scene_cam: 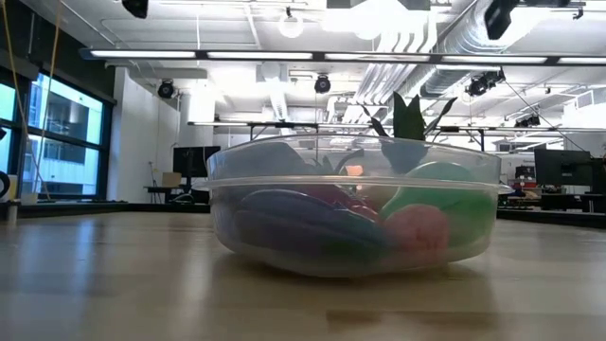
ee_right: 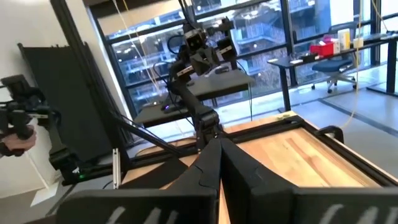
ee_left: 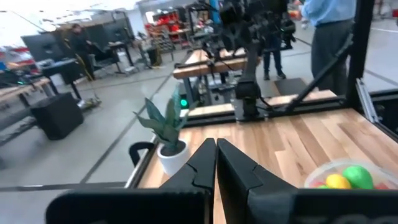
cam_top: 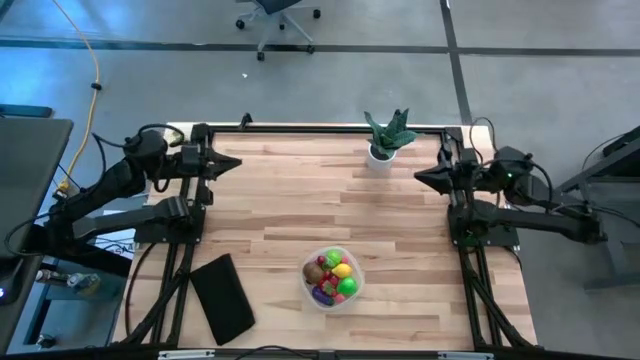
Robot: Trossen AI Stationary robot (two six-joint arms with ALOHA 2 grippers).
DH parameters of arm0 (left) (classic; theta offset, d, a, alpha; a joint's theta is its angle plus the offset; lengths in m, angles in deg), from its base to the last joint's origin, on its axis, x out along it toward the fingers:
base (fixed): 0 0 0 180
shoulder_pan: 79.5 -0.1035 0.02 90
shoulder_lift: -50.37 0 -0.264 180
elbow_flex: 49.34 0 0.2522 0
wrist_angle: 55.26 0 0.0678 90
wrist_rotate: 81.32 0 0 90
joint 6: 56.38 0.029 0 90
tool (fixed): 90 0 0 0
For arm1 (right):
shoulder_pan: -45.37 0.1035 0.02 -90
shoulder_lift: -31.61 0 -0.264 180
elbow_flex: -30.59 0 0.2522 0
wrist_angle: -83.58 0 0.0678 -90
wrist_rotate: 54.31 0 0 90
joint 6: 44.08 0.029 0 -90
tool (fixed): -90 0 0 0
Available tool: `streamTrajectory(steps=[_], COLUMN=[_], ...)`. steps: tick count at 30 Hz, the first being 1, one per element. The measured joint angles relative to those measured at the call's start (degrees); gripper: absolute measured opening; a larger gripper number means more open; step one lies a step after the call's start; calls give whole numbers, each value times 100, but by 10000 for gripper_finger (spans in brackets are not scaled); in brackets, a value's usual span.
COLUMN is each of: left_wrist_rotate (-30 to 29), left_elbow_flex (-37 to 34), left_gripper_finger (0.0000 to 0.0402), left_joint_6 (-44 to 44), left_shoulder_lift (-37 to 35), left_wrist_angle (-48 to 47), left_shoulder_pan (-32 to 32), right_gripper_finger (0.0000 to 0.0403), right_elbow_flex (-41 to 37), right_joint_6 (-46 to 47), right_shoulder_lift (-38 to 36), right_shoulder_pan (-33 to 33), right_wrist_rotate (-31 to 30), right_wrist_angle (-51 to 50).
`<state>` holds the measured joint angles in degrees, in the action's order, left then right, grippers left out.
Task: Pick and placing Produce into tupperware
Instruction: Return to Home Position
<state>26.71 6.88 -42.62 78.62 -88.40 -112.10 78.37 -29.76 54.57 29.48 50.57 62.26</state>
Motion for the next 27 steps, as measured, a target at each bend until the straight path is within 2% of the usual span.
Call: streamTrajectory(steps=[7,13,19,24,27], left_wrist_rotate=[-90,-86,-21,41,-116], left_elbow_flex=[-76,-792,-1320,-1812,-2137], left_gripper_finger=[5,5,5,5,5], left_joint_6=[-161,-499,-391,-152,-104], left_shoulder_lift=[-379,-893,-1456,-1967,-2238], left_wrist_angle=[-135,-86,-32,-59,-57], left_shoulder_pan=[0,0,0,0,0], right_gripper_finger=[0,0,0,0,0], right_elbow_flex=[-482,-900,-979,-979,-979], right_joint_6=[89,375,347,522,792], right_shoulder_lift=[-509,-537,-535,-533,-533], right_shoulder_pan=[-36,-36,-36,-36,-36], right_wrist_rotate=[2,-23,-186,-651,-973], right_wrist_angle=[-33,-45,-112,-826,-1352])
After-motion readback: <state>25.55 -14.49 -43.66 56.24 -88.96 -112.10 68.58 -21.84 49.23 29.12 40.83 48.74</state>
